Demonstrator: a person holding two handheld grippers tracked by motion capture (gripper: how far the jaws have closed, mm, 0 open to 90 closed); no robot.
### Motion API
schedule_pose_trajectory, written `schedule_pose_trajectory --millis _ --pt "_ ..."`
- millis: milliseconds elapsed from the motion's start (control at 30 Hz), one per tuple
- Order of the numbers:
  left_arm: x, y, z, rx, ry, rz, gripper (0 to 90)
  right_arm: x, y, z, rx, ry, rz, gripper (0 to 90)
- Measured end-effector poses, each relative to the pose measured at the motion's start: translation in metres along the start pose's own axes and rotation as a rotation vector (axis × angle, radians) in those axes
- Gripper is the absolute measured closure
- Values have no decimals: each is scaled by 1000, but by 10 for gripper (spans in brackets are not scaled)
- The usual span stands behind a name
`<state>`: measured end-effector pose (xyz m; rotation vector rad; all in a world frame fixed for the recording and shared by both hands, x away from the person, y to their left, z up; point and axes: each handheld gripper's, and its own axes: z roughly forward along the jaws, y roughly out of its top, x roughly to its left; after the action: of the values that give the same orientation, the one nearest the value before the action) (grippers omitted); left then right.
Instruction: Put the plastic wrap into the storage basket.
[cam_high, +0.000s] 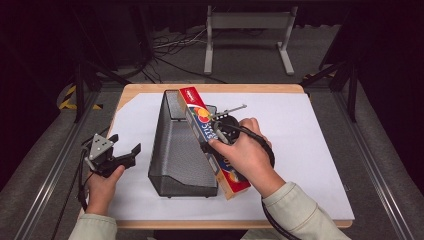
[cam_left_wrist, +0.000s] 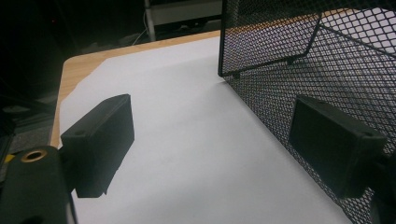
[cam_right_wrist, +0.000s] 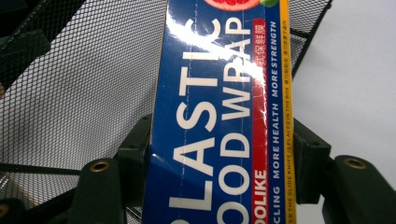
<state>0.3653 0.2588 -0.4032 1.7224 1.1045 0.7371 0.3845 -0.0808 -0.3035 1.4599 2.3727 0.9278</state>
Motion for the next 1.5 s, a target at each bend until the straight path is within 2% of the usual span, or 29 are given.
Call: schedule_pose_trajectory --millis 233,500,767,1033,1500 --pt "0 0 -1 -2 2 -2 153 13 3 10 7 1 6 390" --pt "1 0 -1 -4 1 -3 153 24 4 21 20 -22 -3 390" --pt "1 0 -1 -2 1 -2 153 27 6 26 32 -14 -3 389" --pt "1 -1 -2 -2 3 -2 153 30 6 33 52 -27 -10 389" --pt "2 -2 -4 -3 8 -5 153 30 8 51 136 -67 -13 387"
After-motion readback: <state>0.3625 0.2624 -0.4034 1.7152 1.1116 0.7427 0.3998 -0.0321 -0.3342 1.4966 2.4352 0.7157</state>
